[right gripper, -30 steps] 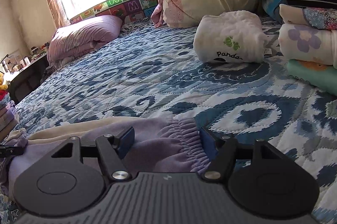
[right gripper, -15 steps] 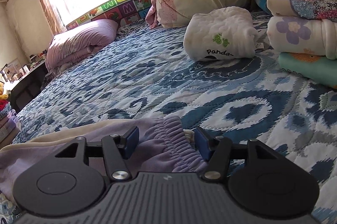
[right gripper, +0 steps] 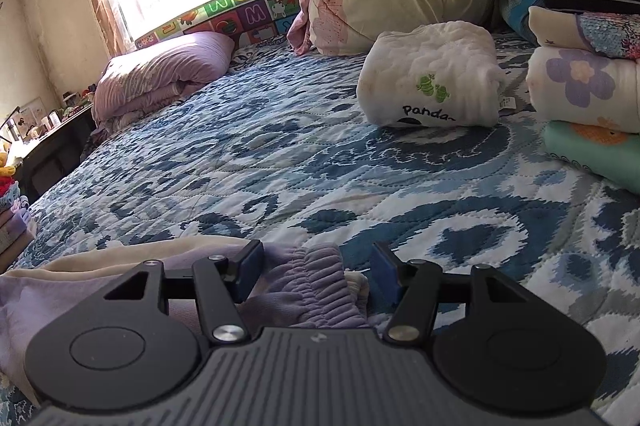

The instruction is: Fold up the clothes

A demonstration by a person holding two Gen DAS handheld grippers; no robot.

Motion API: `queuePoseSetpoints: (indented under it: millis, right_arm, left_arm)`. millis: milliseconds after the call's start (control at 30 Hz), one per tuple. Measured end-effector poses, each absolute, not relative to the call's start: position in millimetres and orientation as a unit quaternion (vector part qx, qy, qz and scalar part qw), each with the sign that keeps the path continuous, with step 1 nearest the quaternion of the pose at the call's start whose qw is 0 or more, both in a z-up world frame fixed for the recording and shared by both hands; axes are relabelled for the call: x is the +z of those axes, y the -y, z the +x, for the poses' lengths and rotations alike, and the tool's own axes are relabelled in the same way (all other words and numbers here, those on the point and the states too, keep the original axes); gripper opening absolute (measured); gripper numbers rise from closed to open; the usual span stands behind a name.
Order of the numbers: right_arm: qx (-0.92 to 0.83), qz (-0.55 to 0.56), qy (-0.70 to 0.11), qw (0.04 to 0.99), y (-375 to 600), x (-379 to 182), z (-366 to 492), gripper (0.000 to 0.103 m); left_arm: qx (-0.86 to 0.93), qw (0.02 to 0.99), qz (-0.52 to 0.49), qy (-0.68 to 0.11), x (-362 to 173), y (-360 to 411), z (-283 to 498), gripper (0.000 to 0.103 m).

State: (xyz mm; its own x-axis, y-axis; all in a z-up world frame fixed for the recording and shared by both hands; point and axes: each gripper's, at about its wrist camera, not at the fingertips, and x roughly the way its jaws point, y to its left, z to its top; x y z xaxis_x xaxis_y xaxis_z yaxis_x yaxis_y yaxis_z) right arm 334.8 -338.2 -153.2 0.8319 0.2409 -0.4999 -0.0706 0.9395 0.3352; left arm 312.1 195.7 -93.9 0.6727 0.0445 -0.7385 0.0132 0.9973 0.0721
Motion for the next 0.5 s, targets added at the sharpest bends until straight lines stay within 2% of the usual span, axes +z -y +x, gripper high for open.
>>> queuePoseSetpoints:
  millis: [33,67,100,133,167,233,300,500]
  right_arm:
    - [0.091,0.153,-0.278,0.944,337,-153,336,0.055]
    - [0.099,0.152,-0.278,0.943,337,-153,336,0.043]
    - [0.101,0.149,-0.277,0.944,335,-152,336,0.038]
    - [0.101,0.147,-0.275,0.945,335,-151,336,0.036]
    - [0.103,0.151,-0.272,0.945,336,-150,336,0.032]
    - [0.107,0.158,-0.267,0.945,338,-149,334,0.03]
    - [0.11,0.163,-0.26,0.945,340,-147,331,0.028]
    - [0.127,0.159,-0.208,0.957,340,-128,312,0.027]
  left_arm:
    - [0.006,0.911,0.039,-0.409,-96,-197,315,0.052]
    - [0.001,0.91,0.04,-0.412,-97,-199,317,0.052]
    - [-0.003,0.91,0.041,-0.413,-98,-199,318,0.051]
    - [-0.004,0.91,0.043,-0.412,-98,-200,319,0.041]
    - [-0.004,0.911,0.044,-0.411,-98,-200,318,0.035]
    - [-0.004,0.912,0.046,-0.408,-96,-201,317,0.026]
    - [-0.004,0.916,0.048,-0.399,-90,-200,312,0.021]
    - [-0.013,0.94,0.068,-0.335,-65,-192,276,0.018]
